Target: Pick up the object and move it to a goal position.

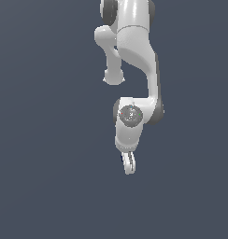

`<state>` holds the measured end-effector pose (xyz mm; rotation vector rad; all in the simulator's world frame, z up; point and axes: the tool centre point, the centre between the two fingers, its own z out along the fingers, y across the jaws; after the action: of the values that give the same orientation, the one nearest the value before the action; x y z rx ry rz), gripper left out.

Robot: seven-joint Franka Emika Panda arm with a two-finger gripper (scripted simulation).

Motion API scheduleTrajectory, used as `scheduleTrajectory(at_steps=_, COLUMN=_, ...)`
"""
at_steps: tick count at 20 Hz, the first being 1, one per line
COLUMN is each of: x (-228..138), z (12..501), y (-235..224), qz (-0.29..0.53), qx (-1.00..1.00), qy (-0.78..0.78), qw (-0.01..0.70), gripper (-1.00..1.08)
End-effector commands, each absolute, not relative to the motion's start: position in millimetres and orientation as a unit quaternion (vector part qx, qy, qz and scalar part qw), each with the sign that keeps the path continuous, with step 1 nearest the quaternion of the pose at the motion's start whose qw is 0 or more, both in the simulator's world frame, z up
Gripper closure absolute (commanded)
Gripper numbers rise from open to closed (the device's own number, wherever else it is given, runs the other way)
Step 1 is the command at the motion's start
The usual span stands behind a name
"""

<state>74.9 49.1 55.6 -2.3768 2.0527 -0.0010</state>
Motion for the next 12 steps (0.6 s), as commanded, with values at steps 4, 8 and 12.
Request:
scheduleTrajectory(at_steps=4, x=73.6, z=28.1, y=48.7, qz=0.000, qx=-0.756, qy=0.655, qw=0.000, gripper=-0.92)
scheduleTrajectory(at_steps=8, x=73.6, z=14.6, y=48.7, qz=0.000, qx=-0.755, qy=0.655, qw=0.000, gripper=-0.92)
scheduleTrajectory(at_steps=12, x=74.8, z=13.1, y=48.7, qz=0.000, qx=-0.755, qy=0.655, qw=0.000, gripper=-0.92)
